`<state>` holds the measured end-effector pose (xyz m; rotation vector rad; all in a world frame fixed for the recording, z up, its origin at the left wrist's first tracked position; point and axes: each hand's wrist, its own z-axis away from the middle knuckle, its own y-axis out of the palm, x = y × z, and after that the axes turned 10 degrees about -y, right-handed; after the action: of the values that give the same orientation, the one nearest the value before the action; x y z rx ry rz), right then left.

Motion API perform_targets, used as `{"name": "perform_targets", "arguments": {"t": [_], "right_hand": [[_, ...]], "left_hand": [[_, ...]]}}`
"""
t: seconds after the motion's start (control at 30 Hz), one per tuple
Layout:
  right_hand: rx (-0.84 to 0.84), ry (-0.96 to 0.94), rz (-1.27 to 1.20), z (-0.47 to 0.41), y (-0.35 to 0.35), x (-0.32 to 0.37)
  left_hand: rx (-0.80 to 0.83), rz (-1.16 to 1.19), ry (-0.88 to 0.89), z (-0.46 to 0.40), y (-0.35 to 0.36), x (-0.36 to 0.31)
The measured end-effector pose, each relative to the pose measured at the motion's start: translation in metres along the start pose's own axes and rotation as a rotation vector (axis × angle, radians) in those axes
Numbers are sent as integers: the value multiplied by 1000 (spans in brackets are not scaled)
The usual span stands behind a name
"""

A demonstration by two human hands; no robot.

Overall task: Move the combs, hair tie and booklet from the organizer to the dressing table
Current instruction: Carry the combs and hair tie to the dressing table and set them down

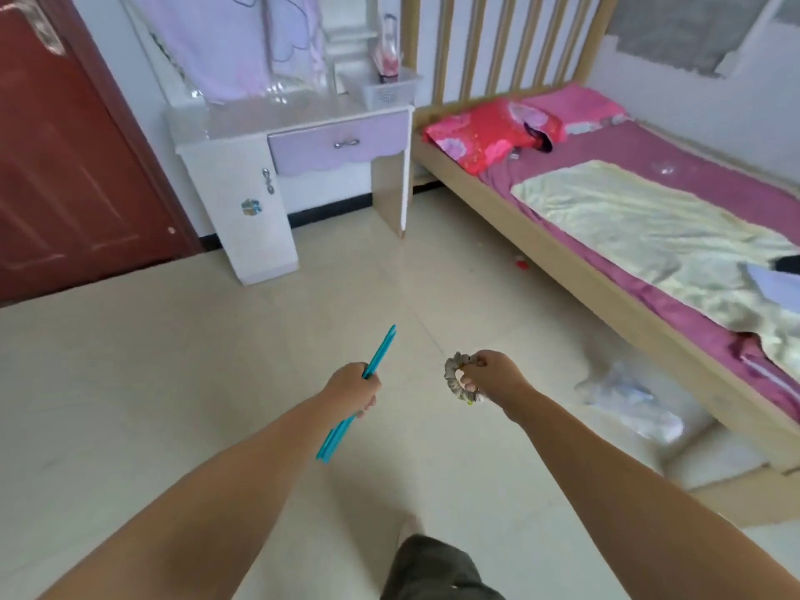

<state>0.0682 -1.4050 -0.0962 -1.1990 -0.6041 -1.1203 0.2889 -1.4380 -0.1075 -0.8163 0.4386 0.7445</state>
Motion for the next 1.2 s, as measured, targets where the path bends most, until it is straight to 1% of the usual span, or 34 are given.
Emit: {"name": "perform_targets", "arguments": {"t": [0.13,0.23,0.3,0.4,0.5,0.73,0.9,0.97,1.07,1.2], "right_hand": [[88,-113,63,-123,12,69],[164,-176,108,-202,36,116],[212,-192,133,-254,56,140],[242,-217,129,-338,82,172],[222,-222,95,-425,100,206],[168,-177,62,-602,107,292],[141,-182,47,-743,105,339],[147,-201,47,-802,106,356],[173,-208,80,-883,108,386],[224,-193,91,-979,112,431]], "left_hand": [[-63,204,-55,-64,-66,-39],[-127,332,-104,-112,-116,-57],[-137,385,-120,-147,-145,-64],[-146,413,-113,-216,-191,-79],[-167,444,-109,-294,-242,-106],[-145,405,-94,-449,-365,-197],[-113,430,-75,-568,-424,-263],[-143,459,-61,-617,-442,-286],[-189,517,-107,-680,-471,-322],[-233,513,-111,-748,-514,-365]]}}
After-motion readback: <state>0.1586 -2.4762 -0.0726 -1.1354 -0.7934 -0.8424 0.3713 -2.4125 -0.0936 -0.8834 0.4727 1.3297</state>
